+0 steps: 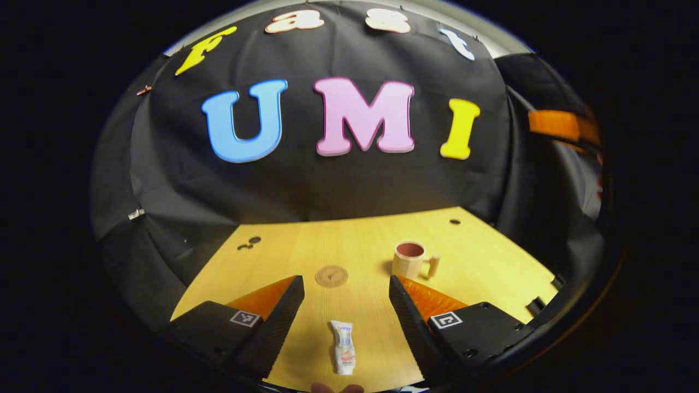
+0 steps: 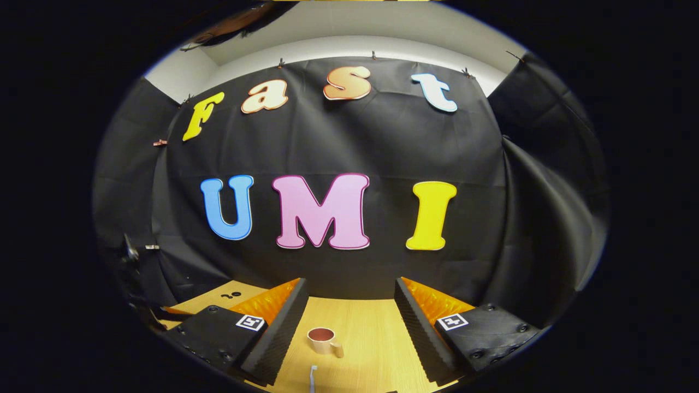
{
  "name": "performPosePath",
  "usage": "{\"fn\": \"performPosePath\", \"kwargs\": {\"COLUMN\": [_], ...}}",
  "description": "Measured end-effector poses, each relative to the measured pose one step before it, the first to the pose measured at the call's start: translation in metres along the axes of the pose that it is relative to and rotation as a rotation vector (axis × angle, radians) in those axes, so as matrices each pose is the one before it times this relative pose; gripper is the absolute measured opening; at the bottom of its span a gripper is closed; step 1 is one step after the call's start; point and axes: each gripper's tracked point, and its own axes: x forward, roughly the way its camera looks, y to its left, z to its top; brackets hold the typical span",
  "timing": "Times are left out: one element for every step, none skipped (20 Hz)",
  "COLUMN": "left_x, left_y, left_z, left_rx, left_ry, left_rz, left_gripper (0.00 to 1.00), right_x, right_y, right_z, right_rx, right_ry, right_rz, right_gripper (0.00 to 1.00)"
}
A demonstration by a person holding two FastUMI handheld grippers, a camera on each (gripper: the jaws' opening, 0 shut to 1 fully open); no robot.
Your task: Put the toothbrush and toothpaste on the desktop into the cup, then pick up the cup and place it on the coaster on the desktop.
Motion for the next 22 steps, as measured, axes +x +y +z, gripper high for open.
{"fn": "performPosePath", "kwargs": {"left_x": [0.00932,0.01091,0.01197,0.01114,0.01028,0.00945,0.00814,0.00949,0.0085,0.00649,0.00758,0.00456,0.00341,0.00261,0.00424,0.00433,0.00258,-0.00099,0.00314,0.00155,-0.00065,0.00168], "left_y": [-0.00299,-0.00204,-0.00095,-0.00151,0.00065,0.00101,0.00029,0.00164,0.00214,0.00284,0.0033,0.00238,-0.00021,-0.00263,-0.00085,-0.00007,0.0004,-0.00031,-0.00089,-0.00058,-0.00113,-0.00193], "left_z": [-0.0231,-0.02165,-0.01912,-0.01579,-0.01279,-0.00895,-0.00784,-0.00661,-0.00726,-0.00581,-0.00522,-0.00489,-0.00508,-0.00377,-0.00553,-0.00344,-0.00539,-0.00096,0.00165,-0.00172,-0.0002,-0.00262], "left_rx": [0.0077,0.00553,0.0007,-0.00654,-0.0107,-0.01404,-0.00705,0.00516,0.01082,0.01221,0.01508,0.01178,0.00499,0.00054,0.00336,0.00421,0.00181,-0.00559,-0.00558,-0.00075,-0.00382,-0.00715], "left_ry": [0.04572,0.04936,0.04645,0.04629,0.03737,0.03162,0.02818,0.02498,0.02254,0.02367,0.02604,0.02315,0.02012,0.01869,0.01294,0.01605,0.0215,0.00468,-0.00776,0.0112,-0.00345,0.01388], "left_rz": [-0.00042,-0.00114,-0.00051,-0.00395,0.00183,0.00062,0.00191,0.00746,0.01054,0.01446,0.01374,0.01193,0.00499,-0.00482,0.00183,0.00261,0.0054,-0.00108,-0.00219,-0.00223,-0.01486,-0.0155], "left_gripper": [0.97,0.97,0.97,0.97,0.97,0.98,0.97,0.96,0.96,0.96,0.95,0.95,0.95,0.95,0.94,0.94,0.9,0.89,0.88,0.86,0.83,0.81], "right_x": [0.00309,0.0037,0.00358,0.00364,0.00366,0.00464,0.0044,0.00539,0.0028,0.00283,0.00378,0.00294,0.00386,0.00231,0.00336,0.00291,0.00199,0.00264,0.00269,0.00188,0.00182,0.0017], "right_y": [-0.0042,-0.00288,-0.00343,-0.00268,-0.00282,-0.00276,-0.00234,-0.00257,-0.00246,-0.00207,-0.00162,-0.0007,0.00002,0.00035,0.00053,0.00137,0.00111,0.00226,0.00084,0.00124,0.00062,0.00192], "right_z": [-0.00812,-0.00755,-0.00811,-0.00724,-0.00727,-0.00774,-0.00514,-0.00539,-0.00397,-0.00347,-0.00388,-0.00382,-0.00326,-0.00214,-0.00185,-0.00082,-0.00162,-0.00142,-0.00247,-0.00356,-0.005,-0.00623], "right_rx": [-0.00172,0.00066,0.00154,0.00151,0.00307,0.00451,0.00532,0.00578,0.00526,-0.00102,-0.0077,-0.00823,-0.00864,-0.00412,-0.00084,0.0013,0.0031,0.00312,0.00168,0.00239,0.00241,0.00266], "right_ry": [0.01916,0.01934,0.01869,0.01927,0.01837,0.01678,0.01325,0.01283,0.01083,0.01046,0.00819,0.00605,0.00663,0.00684,0.00518,0.00576,0.00311,0.00248,0.00666,0.00922,0.01149,0.01457], "right_rz": [-0.0028,0.00197,-0.00004,0.00014,0.00076,0.00145,0.00172,-0.00144,-0.00112,-0.00179,0.00037,0.00286,0.00386,0.00383,0.00507,0.00439,0.00645,0.00646,0.0038,0.00524,0.00283,0.00694], "right_gripper": [0.97,0.97,0.97,0.98,0.98,0.98,0.98,0.98,0.98,0.98,0.98,0.98,0.98,0.98,0.98,0.98,0.98,0.98,0.98,0.98,0.98,0.98]}}
